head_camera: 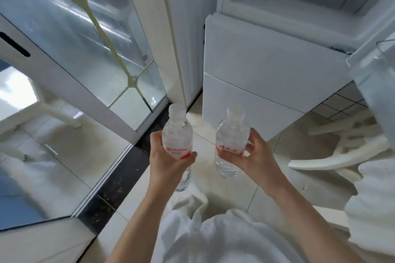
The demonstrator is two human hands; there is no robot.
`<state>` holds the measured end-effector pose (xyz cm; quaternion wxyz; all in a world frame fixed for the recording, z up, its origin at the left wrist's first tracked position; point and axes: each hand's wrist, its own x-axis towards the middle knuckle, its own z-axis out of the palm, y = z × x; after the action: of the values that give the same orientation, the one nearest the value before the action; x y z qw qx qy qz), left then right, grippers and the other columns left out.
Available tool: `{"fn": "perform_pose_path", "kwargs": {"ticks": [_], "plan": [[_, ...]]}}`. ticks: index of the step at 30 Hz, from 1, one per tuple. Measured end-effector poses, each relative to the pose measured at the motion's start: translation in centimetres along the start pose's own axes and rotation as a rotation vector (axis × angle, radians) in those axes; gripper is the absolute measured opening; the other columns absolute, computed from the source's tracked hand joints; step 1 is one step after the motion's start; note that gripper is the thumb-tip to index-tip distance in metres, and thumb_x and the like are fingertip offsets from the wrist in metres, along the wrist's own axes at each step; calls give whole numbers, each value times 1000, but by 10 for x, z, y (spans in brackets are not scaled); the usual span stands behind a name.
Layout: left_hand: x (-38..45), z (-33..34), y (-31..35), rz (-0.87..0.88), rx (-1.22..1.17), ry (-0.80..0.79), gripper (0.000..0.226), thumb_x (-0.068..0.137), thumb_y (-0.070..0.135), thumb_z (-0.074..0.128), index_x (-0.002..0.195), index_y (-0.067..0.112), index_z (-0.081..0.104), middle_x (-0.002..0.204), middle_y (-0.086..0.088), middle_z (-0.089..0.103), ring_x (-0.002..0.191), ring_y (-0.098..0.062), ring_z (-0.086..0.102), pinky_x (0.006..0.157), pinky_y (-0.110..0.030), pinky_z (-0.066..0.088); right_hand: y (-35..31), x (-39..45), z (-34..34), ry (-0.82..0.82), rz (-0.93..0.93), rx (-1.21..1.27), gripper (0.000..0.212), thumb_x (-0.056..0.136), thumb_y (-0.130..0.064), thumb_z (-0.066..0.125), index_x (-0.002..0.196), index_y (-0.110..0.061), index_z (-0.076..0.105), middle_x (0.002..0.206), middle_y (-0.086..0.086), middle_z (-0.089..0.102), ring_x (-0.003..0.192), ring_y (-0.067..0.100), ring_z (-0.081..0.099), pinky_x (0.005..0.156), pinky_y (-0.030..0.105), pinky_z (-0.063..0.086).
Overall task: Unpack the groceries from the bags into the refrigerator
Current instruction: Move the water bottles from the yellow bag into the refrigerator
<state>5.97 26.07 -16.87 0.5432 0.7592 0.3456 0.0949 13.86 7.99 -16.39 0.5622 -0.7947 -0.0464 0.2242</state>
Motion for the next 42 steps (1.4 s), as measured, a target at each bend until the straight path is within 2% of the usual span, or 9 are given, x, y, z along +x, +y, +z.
{"fn": "perform_pose_path", "kwargs": {"ticks": [5, 12, 17, 20, 25, 28, 33, 38, 42], "plan": [[66, -12, 22, 66, 54, -122, 66, 60, 9, 88, 106, 23, 42, 91, 9, 57, 77, -3, 58, 55, -11, 42, -24, 26, 17, 136, 37, 78, 62, 60, -38, 88, 112, -34, 56, 109, -16, 67, 99, 5, 65, 89, 38, 54], [135, 6, 72, 233, 55, -299, 64, 60, 8, 88, 104, 23, 44, 86, 10, 56, 69, 14, 56, 55, -5, 44, -59, 54, 11, 322, 32, 161, 65, 57, -43, 87, 114, -35, 56, 110, -14, 68, 102, 7, 64, 91, 43, 53], [174, 38, 121, 351, -4, -376, 65, 59, 8, 89, 99, 33, 44, 88, 9, 59, 71, 9, 59, 54, -5, 46, -89, 87, -15, 470, -20, 203, 61, 55, -36, 89, 108, -35, 59, 105, -14, 69, 98, 5, 66, 92, 44, 53], [193, 61, 152, 415, -37, -368, 64, 59, 11, 90, 93, 38, 43, 89, 9, 60, 71, 7, 60, 56, -7, 47, -109, 113, -39, 519, -73, 195, 63, 51, -41, 90, 106, -34, 59, 103, -16, 69, 98, 4, 65, 90, 41, 53], [227, 106, 207, 489, -138, -340, 67, 58, 12, 90, 107, 25, 47, 94, 5, 62, 76, 0, 63, 60, -7, 49, -148, 155, -91, 556, -181, 180, 60, 55, -36, 85, 108, -31, 60, 102, -21, 68, 95, -4, 64, 80, 19, 52], [250, 137, 249, 542, -200, -297, 68, 58, 16, 90, 110, 25, 48, 97, 5, 63, 83, -7, 65, 68, -20, 54, -171, 189, -128, 591, -241, 159, 57, 60, -28, 87, 110, -30, 60, 101, -24, 68, 94, -6, 63, 76, 12, 50], [285, 187, 322, 655, -276, -212, 64, 58, 14, 89, 107, 20, 49, 94, 7, 63, 82, -5, 63, 67, -10, 49, -209, 246, -184, 654, -330, 152, 52, 64, -21, 87, 109, -25, 61, 98, -15, 70, 93, 2, 66, 84, 29, 54], [323, 225, 386, 717, -339, -211, 59, 60, 15, 88, 103, 23, 49, 90, 12, 62, 78, -3, 62, 66, -11, 48, -237, 293, -227, 719, -401, 94, 50, 66, -20, 86, 109, -22, 61, 94, -12, 71, 87, 3, 67, 78, 23, 52], [350, 251, 428, 799, -418, -212, 64, 62, 7, 85, 112, 21, 48, 91, 17, 61, 81, 3, 62, 69, -10, 47, -255, 328, -252, 788, -437, -34, 50, 66, -29, 86, 107, -22, 60, 98, -10, 70, 91, 4, 66, 83, 33, 54]]}}
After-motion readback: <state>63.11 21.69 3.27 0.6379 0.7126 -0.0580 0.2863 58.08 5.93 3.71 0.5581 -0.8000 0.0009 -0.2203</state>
